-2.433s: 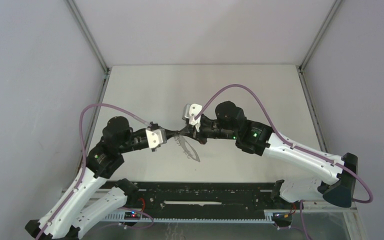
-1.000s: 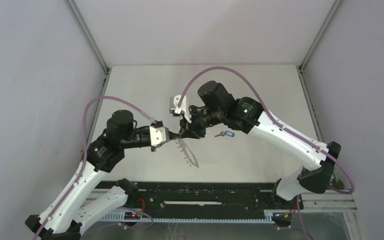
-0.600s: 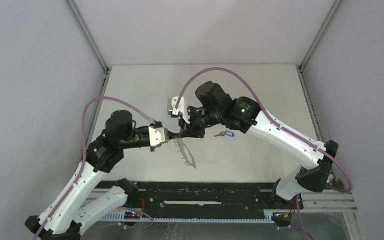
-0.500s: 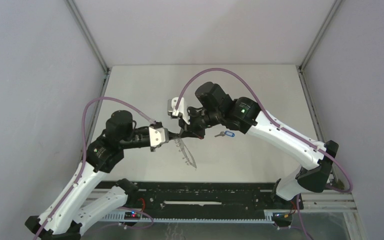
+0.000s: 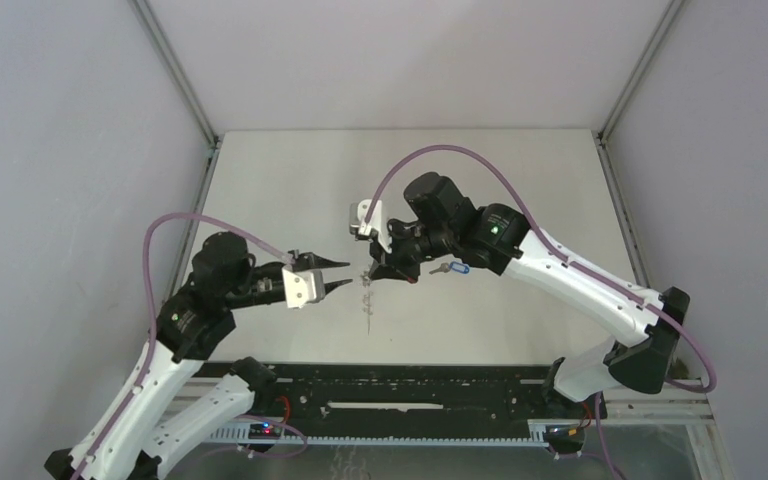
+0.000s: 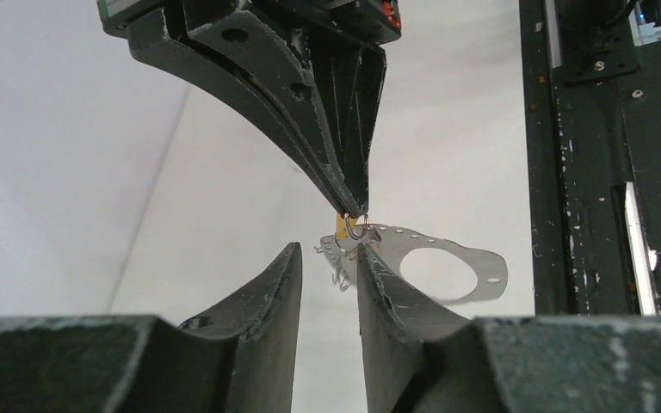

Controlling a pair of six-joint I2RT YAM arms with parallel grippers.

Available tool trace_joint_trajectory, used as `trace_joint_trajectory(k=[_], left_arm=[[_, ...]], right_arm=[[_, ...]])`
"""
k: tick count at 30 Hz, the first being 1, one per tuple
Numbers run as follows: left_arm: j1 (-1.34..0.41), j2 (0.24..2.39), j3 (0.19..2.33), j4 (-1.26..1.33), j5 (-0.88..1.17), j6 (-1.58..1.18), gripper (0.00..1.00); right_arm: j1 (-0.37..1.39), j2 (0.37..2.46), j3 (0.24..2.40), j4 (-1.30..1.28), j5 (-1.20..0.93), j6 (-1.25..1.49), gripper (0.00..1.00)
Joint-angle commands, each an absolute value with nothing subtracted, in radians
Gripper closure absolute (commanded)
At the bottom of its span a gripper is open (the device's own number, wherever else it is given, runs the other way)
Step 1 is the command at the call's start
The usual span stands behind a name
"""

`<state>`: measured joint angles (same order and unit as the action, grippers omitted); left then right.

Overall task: Put the keys on the keyring
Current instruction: Adjust the key on the keyring.

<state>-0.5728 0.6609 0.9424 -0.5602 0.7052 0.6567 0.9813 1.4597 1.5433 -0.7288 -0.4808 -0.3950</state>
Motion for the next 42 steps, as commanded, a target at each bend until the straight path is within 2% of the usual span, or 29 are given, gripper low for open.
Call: trace_joint_trajectory(k=[1,4,8,17,22,26,34,42], left_arm=[[-0.572,0.644,0.927,-0.553,0.725,0.705,0.64],[-0.572,0.663,0.922,-0.551,0.745,0.727,0.59],[-0.571,0.702,0.929,-0.535,0.761,0.731,0.59],[-0.572,0.652,0.928,-0.528,0.805,0.741,0.59],[-0.572,0.633,0.928,-0.521,0.844,0.784,0.59],[-0.573,0.636,0.922,-0.473,0.84,0.828,0.6],[-0.578,0.618,0.891,-0.355,0.804,0.876,0.64],[-0.589,0.596,0.875,-0.366,0.834,0.887,0.79]], right_arm=[[0.977,1.411,1.557,-0.696,-0.544,-0.381,1.0],[0.977,1.413,1.563,-0.708,-0.571,-0.391,1.0],[0.97,1.403,1.562,-0.673,-0.603,-0.377,1.0],[0.924,1.186,1.22,-0.153,-0.721,-0.228,1.0],[0.9,1.157,1.143,0.026,-0.79,-0.144,1.0],[0.9,1.165,1.135,0.074,-0.819,-0.122,1.0],[0.89,1.175,1.131,0.091,-0.857,-0.085,1.0],[0.89,1.19,1.123,0.128,-0.825,-0.066,1.0]])
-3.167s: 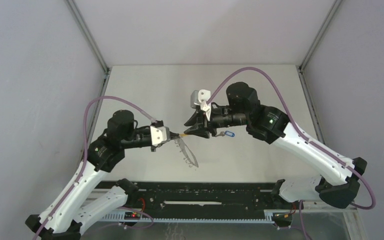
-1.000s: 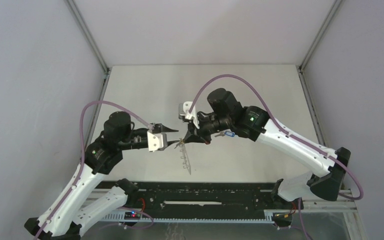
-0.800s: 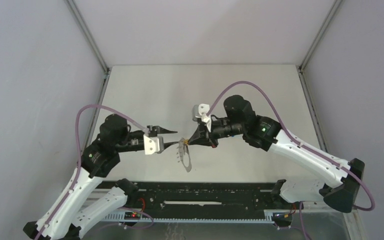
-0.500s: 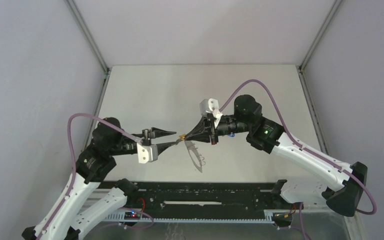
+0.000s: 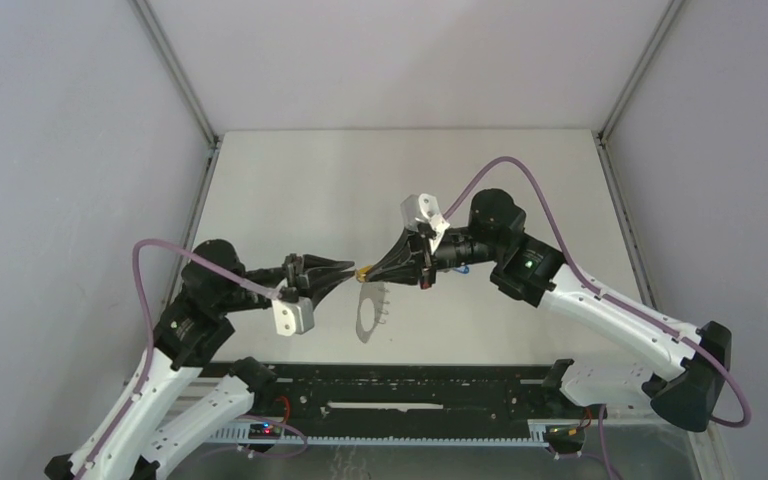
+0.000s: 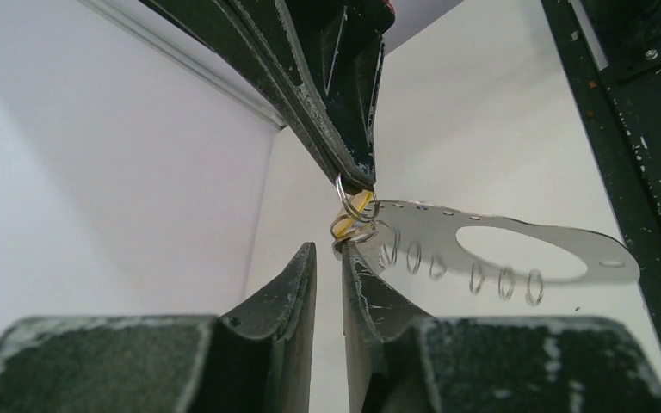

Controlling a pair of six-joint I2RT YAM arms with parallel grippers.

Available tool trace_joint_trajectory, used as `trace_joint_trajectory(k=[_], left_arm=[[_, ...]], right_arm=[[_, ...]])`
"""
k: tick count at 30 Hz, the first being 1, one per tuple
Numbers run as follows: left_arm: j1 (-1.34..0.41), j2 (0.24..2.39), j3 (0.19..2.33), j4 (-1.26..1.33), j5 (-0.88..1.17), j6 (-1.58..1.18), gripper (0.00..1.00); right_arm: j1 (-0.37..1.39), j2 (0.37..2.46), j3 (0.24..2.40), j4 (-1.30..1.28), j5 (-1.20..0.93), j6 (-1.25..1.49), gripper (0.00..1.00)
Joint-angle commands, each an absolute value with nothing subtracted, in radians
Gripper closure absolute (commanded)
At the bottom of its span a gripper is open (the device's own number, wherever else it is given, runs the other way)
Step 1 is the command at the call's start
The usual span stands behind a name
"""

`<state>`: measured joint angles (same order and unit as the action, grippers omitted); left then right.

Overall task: Put the keys on the keyring
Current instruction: Adjust the key on the keyring.

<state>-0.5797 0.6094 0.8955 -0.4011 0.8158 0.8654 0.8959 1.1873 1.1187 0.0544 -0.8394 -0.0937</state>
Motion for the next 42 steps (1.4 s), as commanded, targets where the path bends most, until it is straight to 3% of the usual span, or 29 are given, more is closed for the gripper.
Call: trace_joint_trajectory(k=[1,10,22,23,26,28,36,42], left_arm=[[-0.59,0.596,0.875,-0.372,0.842,0.888,0.81],[-0.601,0.583,0.891,-0.528,0.896,0.993,0.9],[-0.607,0.575,0.9,-0.552,0.862,0.98,0.89],[-0.607,0.573,0.905,-0.541,0.845,0.965,0.88],[-0.606,0.563,0.913,-0.411,0.727,0.743,0.64],[-0.607,0.561,0.923,-0.382,0.684,0.638,0.59],[-0.606,0.62,0.942,-0.353,0.754,0.337,0.59],[-0.606,0.64,0.96,-0.319,0.83,0.285,0.59]], right_arm=[[0.89,1.191,1.122,0.125,-0.813,-0.066,1.0],[0.887,1.176,1.087,0.175,-0.729,-0.041,1.0],[0.885,1.161,1.056,0.212,-0.735,-0.01,1.0],[0.885,1.158,1.054,0.209,-0.745,-0.013,1.0],[0.88,1.147,1.053,0.175,-0.769,-0.038,1.0],[0.879,1.141,1.054,0.159,-0.783,-0.057,1.0],[0.879,1.134,1.054,0.158,-0.793,-0.087,1.0],[0.879,1.135,1.054,0.168,-0.799,-0.085,1.0]])
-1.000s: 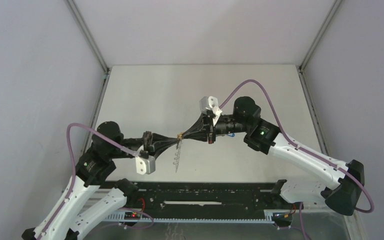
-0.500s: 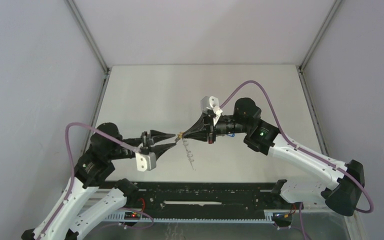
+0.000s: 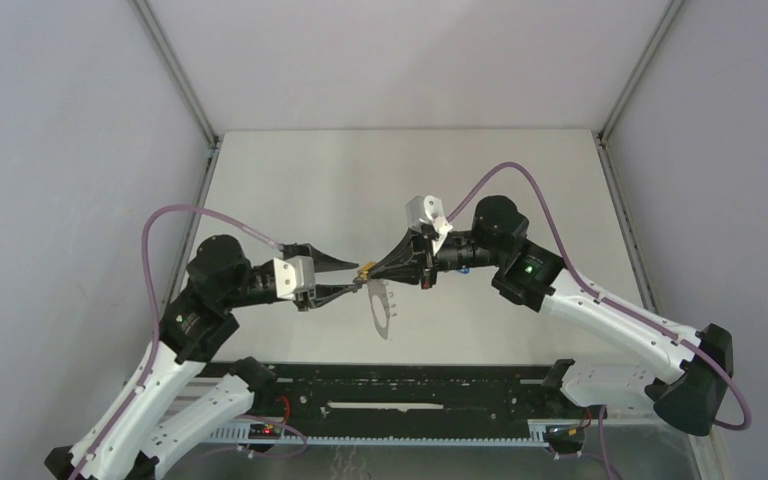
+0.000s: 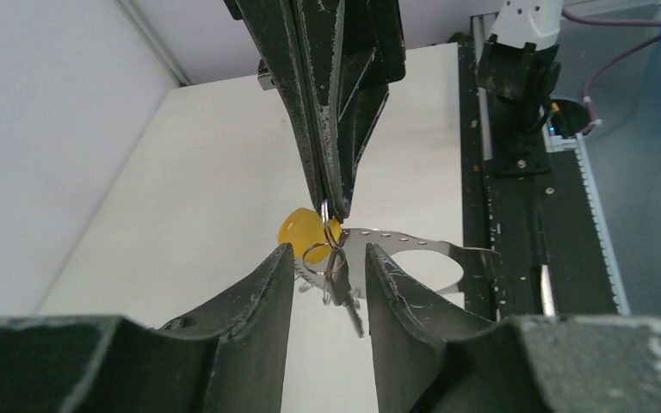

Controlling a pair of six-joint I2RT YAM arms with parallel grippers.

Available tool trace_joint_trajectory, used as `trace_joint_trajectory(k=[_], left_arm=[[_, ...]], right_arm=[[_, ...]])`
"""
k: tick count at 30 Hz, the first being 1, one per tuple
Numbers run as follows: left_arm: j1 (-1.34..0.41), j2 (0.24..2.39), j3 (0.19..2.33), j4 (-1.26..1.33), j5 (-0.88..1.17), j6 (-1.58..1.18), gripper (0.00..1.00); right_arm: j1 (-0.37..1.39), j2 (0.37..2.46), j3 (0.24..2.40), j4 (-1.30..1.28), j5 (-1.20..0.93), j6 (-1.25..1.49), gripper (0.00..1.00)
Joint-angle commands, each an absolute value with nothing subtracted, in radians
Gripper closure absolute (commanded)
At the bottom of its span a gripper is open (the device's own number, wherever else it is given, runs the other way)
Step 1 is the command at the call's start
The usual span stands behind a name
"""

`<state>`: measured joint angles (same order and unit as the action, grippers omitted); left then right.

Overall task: Put the keys on the keyring
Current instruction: Adjust the key on the keyring.

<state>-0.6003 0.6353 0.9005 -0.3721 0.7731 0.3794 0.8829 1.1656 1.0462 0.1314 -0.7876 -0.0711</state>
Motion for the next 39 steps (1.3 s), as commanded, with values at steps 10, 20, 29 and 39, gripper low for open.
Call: trace_joint_trajectory(k=[10,20,29,39], left_arm=[[-0.606,0.642,0.948,-0.325,0.853,0.323,0.75],[-0.606,0.667,0.942,-0.347,0.839,0.355,0.7],[-0.606,0.684,0.944,-0.35,0.809,0.369,0.98],[-0.606,0.711,0.969,-0.438,0.685,0.334,1.0]], right_arm=[[0.879,1.145,1.055,0.16,-0.786,-0.09,1.0],[0.887,1.166,1.077,0.142,-0.792,-0.104,1.0],[0.887,1.166,1.077,0.123,-0.796,-0.11,1.0],[0.864,1.223,1.277,-0.253,-0.707,-0.155,0.65]])
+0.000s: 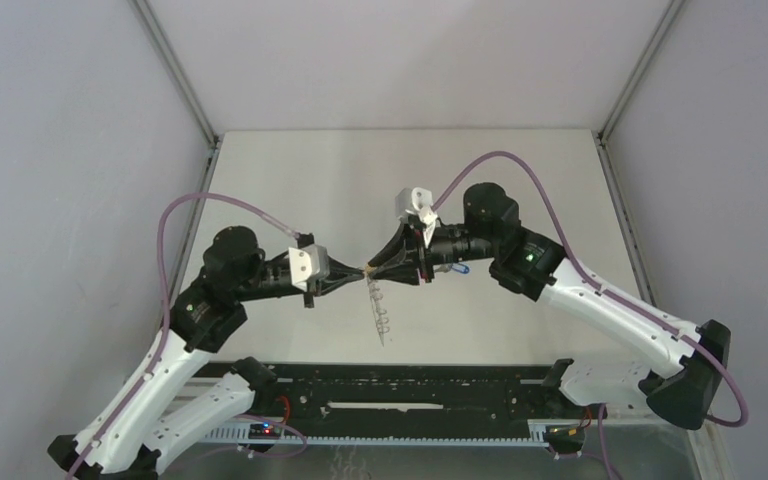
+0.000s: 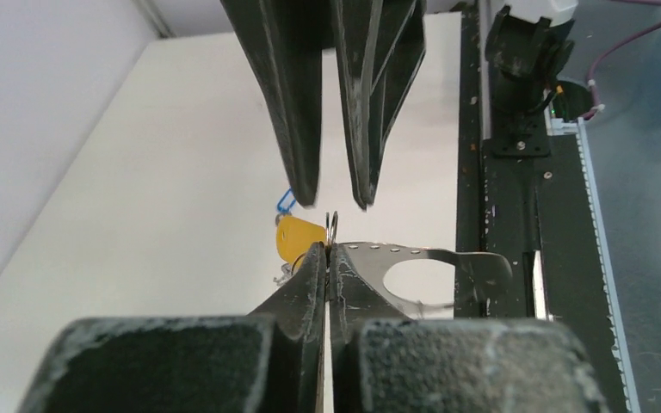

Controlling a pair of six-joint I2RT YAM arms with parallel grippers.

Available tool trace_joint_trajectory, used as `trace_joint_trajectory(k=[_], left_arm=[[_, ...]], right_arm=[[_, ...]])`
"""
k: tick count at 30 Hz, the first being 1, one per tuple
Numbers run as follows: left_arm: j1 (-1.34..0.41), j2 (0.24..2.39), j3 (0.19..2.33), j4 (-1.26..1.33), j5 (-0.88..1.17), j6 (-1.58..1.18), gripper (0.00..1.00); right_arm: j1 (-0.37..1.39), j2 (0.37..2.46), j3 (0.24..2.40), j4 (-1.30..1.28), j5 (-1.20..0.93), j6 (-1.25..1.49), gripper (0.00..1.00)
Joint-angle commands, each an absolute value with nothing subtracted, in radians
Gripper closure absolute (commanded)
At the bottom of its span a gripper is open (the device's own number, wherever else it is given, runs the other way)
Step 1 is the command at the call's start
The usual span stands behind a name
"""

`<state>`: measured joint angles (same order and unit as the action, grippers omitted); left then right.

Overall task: Put the keys on the keyring
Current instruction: Adjust the key on the keyring.

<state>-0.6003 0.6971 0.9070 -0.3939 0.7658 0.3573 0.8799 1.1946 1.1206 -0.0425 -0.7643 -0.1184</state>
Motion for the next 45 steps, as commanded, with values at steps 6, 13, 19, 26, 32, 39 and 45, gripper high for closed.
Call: trace_joint_trajectory(k=[6,13,19,26,32,39,45], left_arm=[[-0.606,0.735,0.999,-0.485,0.656,0.262,1.0],[-0.606,0.72,0.982,-0.483,0.66,0.287,1.0],[-0.607,0.716,0.968,-0.481,0.67,0.344,1.0],[-0.607,0.724,0.968,-0.488,0.677,0.374,1.0],[-0.607,0.726,0.966,-0.486,0.678,0.376,1.0],[-0.607,0.728,0.971,-0.482,0.683,0.379,1.0],[-0.608,0.72,0.976,-0.482,0.69,0.382,1.0]], right_arm=[[0.857,1.361,1.573,-0.691,-0.65,-0.353,0.54],[0.916,1.447,1.68,-0.815,-0.564,-0.457,0.6],[0.961,1.511,1.75,-0.874,-0.538,-0.485,0.65],[0.984,1.538,1.775,-0.879,-0.524,-0.497,0.7],[0.994,1.55,1.774,-0.865,-0.532,-0.495,0.77],[0.997,1.566,1.773,-0.874,-0.532,-0.491,0.82],[0.998,1.574,1.776,-0.862,-0.512,-0.487,1.0]])
